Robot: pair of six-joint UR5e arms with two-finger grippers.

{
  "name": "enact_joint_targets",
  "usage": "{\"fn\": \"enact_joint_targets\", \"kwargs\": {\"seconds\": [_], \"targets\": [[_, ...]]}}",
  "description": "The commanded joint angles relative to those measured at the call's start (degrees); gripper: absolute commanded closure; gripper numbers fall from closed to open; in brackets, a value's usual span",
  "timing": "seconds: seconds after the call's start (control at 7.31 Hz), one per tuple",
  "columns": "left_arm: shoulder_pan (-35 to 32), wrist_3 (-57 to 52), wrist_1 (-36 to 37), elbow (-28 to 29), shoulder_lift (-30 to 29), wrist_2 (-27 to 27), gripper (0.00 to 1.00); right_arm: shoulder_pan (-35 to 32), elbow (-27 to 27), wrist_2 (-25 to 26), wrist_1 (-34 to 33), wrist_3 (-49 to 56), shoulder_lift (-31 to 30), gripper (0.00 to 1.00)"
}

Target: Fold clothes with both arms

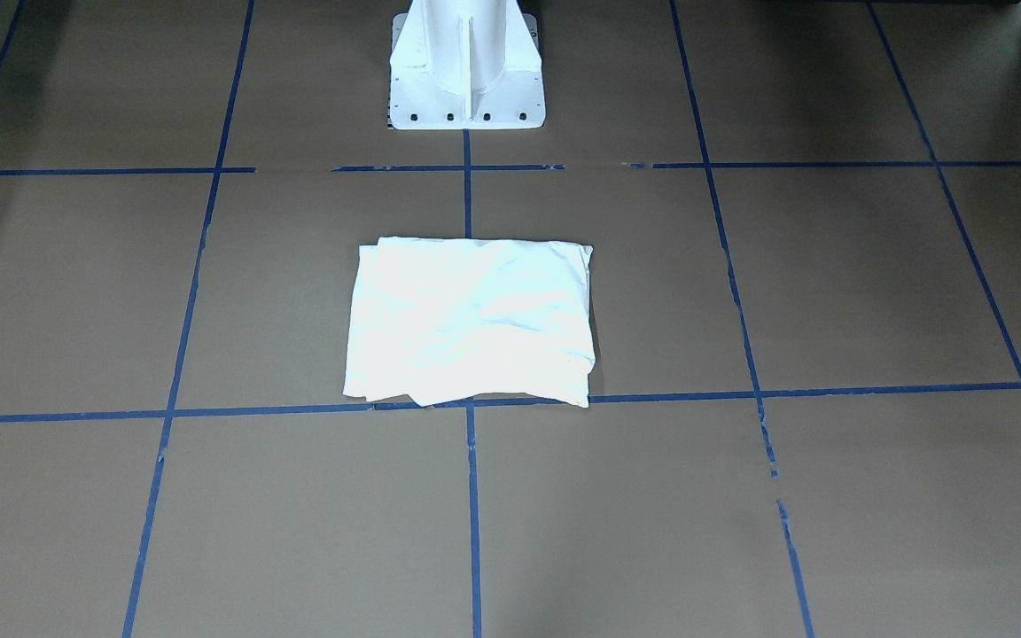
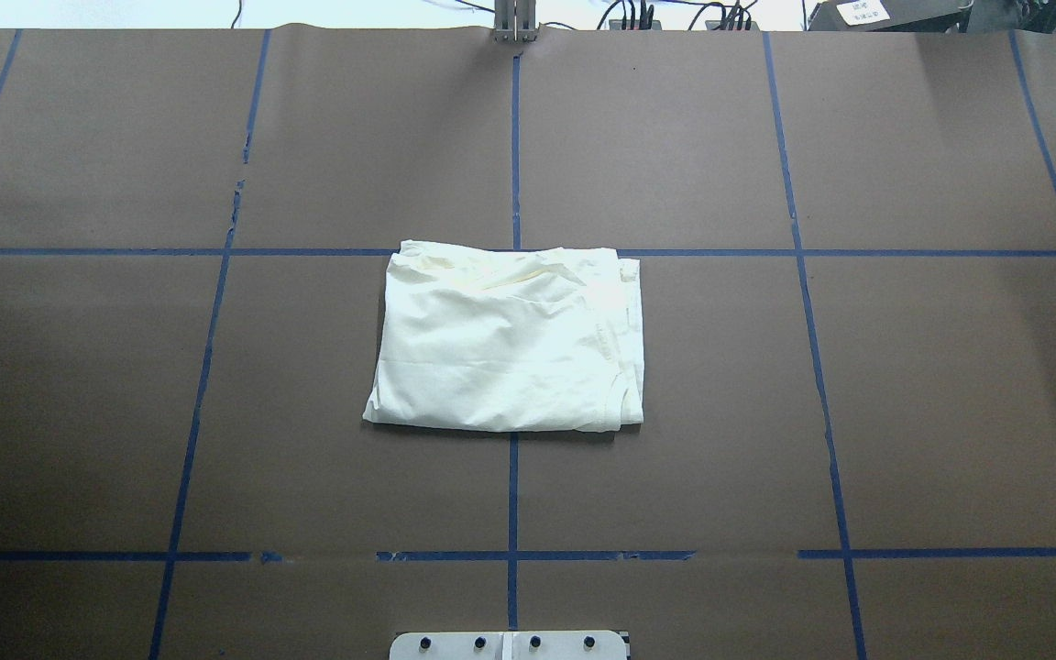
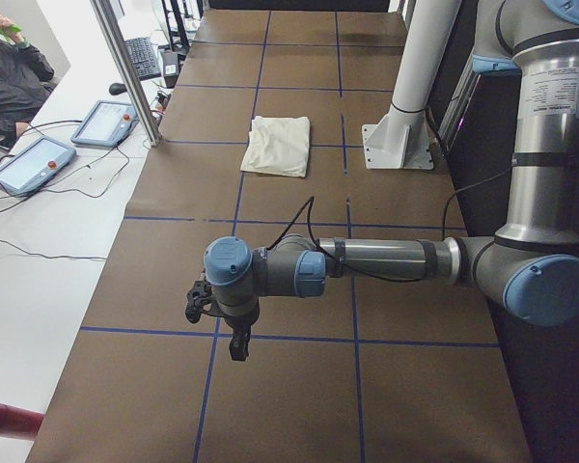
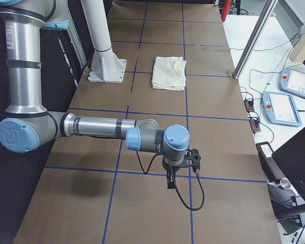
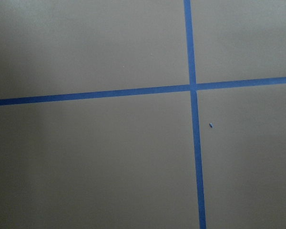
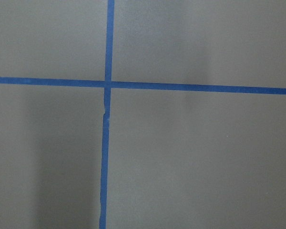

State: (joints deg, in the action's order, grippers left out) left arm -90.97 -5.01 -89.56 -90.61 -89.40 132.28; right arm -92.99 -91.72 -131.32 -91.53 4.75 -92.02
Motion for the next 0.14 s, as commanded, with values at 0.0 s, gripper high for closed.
{"fn": "enact_joint_targets", "kwargs": {"seconds": [0.0], "targets": [[0.0,0.0,-0.09,-0.18,0.19,0.09,0.0,0.0,-0.03,-0.07,0.04,0.0,-0.09,0.0]]}}
